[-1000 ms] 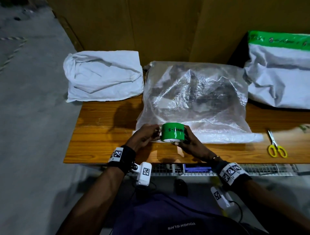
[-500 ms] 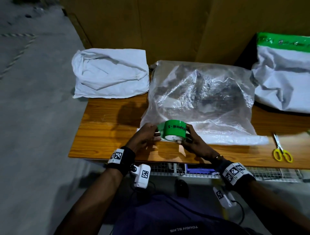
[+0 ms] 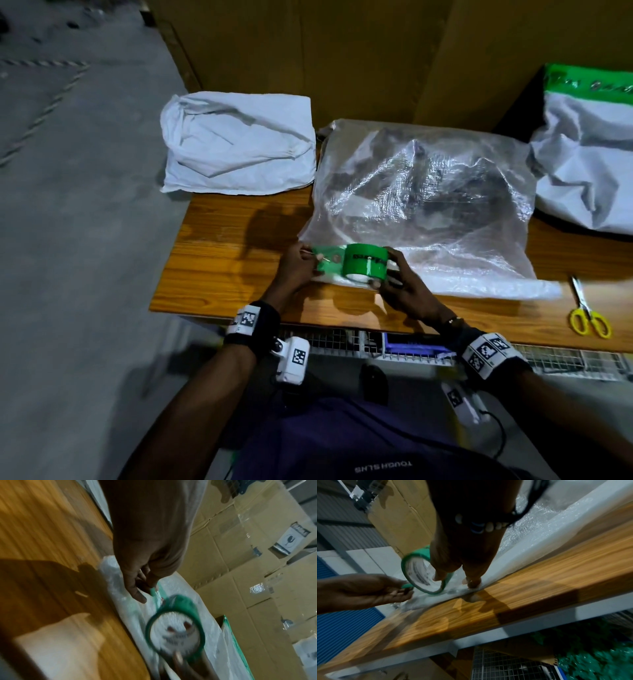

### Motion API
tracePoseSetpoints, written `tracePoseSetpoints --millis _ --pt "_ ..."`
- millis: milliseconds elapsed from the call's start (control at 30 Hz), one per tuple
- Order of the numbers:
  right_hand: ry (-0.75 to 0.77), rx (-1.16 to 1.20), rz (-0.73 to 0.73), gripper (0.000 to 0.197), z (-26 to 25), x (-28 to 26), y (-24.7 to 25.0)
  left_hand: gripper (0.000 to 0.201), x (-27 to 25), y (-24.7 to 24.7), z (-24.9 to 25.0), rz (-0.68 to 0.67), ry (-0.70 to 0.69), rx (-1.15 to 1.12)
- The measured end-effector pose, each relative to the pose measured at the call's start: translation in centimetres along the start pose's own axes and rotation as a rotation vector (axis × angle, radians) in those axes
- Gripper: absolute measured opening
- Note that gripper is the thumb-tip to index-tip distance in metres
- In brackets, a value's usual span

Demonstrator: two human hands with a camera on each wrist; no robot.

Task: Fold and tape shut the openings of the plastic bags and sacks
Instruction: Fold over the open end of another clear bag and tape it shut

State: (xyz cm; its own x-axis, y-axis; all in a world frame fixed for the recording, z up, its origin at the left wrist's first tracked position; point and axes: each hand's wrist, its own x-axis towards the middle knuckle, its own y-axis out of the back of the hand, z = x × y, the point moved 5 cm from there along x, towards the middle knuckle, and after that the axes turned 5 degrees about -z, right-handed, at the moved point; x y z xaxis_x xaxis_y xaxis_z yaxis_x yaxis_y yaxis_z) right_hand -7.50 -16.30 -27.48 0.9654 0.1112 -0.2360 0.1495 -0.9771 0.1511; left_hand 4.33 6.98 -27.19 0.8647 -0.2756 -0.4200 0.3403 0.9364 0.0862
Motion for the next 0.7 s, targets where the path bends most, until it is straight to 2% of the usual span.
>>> tracePoseSetpoints --millis 100,233,300,367,533,633,700 --pt "0.02 0.007 0.019 0.069 -0.5 0.4 0.6 0.027 0.4 4.1 1.3 0.048 -0.114 0.173" --pt "0.13 -0.094 -0.032 0.055 -1.4 1.4 -0.5 0.042 0.1 6.3 0.3 -0.014 -0.214 0.319" --pt "0.185 -0.18 -0.017 0.052 -1.3 1.4 -0.8 0.038 -0.8 5.9 0.3 -0.012 -0.309 0.412" --pt "0.231 -0.267 0.009 0.05 -1.1 1.3 -1.2 0.032 -0.8 5.7 -0.2 0.012 -0.348 0.455" --pt "0.245 -0.432 0.023 0.056 -1.7 1.4 -2.5 0.005 -0.1 5.5 -0.8 0.092 -0.277 0.414" --pt "0.25 -0.564 0.017 0.066 -1.8 1.6 -2.8 0.013 0.1 5.0 0.1 0.147 -0.354 0.469" --pt "0.255 -0.641 0.016 0.067 -1.8 1.8 -3.1 0.02 0.4 5.0 0.2 0.125 -0.373 0.464"
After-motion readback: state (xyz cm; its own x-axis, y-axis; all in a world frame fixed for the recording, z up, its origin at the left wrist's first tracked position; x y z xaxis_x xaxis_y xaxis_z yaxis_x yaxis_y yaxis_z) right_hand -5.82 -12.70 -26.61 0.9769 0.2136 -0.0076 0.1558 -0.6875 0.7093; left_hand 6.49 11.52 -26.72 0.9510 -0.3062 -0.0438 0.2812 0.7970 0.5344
